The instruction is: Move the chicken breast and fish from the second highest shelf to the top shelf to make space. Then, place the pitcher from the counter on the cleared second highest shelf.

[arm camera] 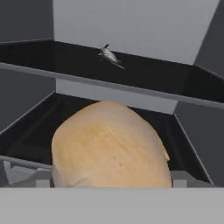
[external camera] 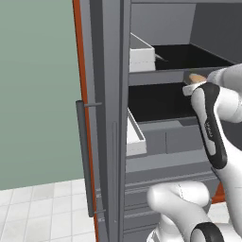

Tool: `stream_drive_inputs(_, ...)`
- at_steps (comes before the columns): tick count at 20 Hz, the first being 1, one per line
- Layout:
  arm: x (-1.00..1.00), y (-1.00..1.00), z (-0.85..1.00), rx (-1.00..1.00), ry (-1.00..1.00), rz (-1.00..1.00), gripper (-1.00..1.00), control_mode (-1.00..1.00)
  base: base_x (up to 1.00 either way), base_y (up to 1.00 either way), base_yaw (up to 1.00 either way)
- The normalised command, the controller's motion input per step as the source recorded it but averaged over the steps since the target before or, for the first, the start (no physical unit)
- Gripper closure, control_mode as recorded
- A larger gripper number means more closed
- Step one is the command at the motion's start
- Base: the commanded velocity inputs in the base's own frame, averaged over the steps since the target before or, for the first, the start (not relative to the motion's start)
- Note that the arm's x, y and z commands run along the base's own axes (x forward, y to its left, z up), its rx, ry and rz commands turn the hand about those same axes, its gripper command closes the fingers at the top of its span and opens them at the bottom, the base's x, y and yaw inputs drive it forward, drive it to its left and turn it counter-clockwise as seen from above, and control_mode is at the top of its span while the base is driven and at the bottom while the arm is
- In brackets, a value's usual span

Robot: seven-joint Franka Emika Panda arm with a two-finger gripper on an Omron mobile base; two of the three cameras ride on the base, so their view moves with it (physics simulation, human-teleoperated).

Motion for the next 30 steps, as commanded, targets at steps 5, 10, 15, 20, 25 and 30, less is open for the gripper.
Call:
stream_drive_inputs(5,-0.23,-0.17,0.86,0.00,-0.18,0.00,1.00,-1.00,0.00,0.00,0.00)
stream_drive_inputs(10,0.05,-0.25,0.75,0.00,0.00,0.00,1.00,-1.00,0.00,0.00,0.00)
stream_drive_inputs(15,0.51,-0.20,0.09,0.00,0.14,0.00,1.00,-1.00,0.00,0.00,0.00)
stream_drive_inputs(20,0.66,-0.08,-0.19,0.00,0.08,0.02,1.00,-1.00,0.00,0.00,0.00)
stream_drive_inputs(25,0.69,0.00,-0.37,0.00,0.02,0.05,1.00,-1.00,0.00,0.00,0.00)
stream_drive_inputs(30,0.71,-0.04,-0.39,0.00,0.00,0.05,1.00,-1.00,0.00,0.00,0.00)
